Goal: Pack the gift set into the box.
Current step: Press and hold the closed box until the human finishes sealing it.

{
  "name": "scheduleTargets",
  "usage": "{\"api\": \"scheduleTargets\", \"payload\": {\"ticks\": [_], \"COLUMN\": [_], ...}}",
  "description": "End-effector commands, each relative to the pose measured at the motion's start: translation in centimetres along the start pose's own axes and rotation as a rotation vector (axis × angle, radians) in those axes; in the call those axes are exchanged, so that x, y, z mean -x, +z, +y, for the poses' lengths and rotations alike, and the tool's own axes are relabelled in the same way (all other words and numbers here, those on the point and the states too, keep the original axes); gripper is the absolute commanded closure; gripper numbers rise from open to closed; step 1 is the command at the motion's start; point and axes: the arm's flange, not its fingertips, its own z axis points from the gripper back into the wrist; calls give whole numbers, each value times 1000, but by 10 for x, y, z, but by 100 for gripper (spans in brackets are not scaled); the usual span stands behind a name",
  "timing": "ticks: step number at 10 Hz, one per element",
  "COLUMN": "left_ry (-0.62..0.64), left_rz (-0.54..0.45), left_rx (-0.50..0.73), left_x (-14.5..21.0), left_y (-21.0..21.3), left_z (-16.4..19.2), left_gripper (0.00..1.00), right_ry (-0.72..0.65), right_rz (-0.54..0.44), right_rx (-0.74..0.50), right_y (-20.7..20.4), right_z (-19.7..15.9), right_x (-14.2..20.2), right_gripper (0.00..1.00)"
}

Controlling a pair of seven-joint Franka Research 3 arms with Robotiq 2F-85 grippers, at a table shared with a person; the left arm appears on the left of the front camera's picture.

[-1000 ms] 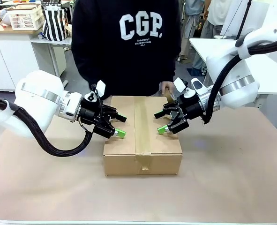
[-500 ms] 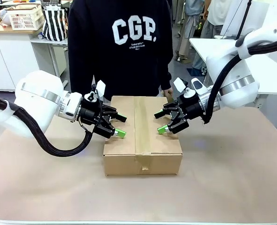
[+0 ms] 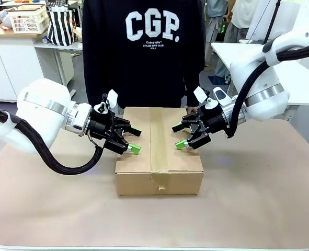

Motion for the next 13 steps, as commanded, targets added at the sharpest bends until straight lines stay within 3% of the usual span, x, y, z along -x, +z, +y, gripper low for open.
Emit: {"api": "scheduleTargets", "payload": {"ticks": [1, 8, 9, 11, 12, 13], "left_ry": [5, 5, 0, 87, 151, 235], "left_rz": [2, 2, 0, -128, -178, -179], "left_rx": [0, 0, 0, 96, 147, 94], "left_x": [2, 2, 0, -81, -110, -128], "left_y": [0, 0, 0, 45, 66, 90], "left_z": [-1, -1, 0, -31, -45, -56], "left_gripper": [0, 0, 0, 0, 0, 0], "right_ry": [0, 0, -94, -281, -382, -445], "right_rz": [2, 0, -144, -214, -256, -246], "right_rx": [0, 0, -31, -17, -22, -15], "right_y": [-1, 0, 20, 82, 110, 133], "right_z": [1, 0, 9, 45, 63, 81], "right_x": [1, 0, -27, -103, -124, -129], "right_gripper": [0, 0, 0, 0, 0, 0]}}
